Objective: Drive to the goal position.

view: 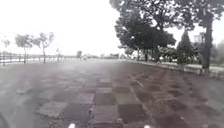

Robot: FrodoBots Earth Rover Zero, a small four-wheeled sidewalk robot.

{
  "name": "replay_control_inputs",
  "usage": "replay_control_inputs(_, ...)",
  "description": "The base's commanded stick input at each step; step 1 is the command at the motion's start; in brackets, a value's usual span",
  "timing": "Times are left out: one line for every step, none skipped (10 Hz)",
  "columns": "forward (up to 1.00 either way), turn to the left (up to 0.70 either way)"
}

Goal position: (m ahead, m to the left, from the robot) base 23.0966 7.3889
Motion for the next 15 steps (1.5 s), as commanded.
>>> replay_control_inputs(0.85, 0.01)
replay_control_inputs(0.85, 0.01)
replay_control_inputs(0.85, 0.01)
replay_control_inputs(0.85, 0.01)
replay_control_inputs(0.85, 0.01)
replay_control_inputs(0.85, 0.01)
replay_control_inputs(0.85, 0.01)
replay_control_inputs(0.85, 0.01)
replay_control_inputs(0.85, 0.01)
replay_control_inputs(0.85, 0.01)
replay_control_inputs(0.85, 0.01)
replay_control_inputs(0.85, 0.01)
replay_control_inputs(0.85, 0.01)
replay_control_inputs(0.85, 0.01)
replay_control_inputs(0.85, 0.01)
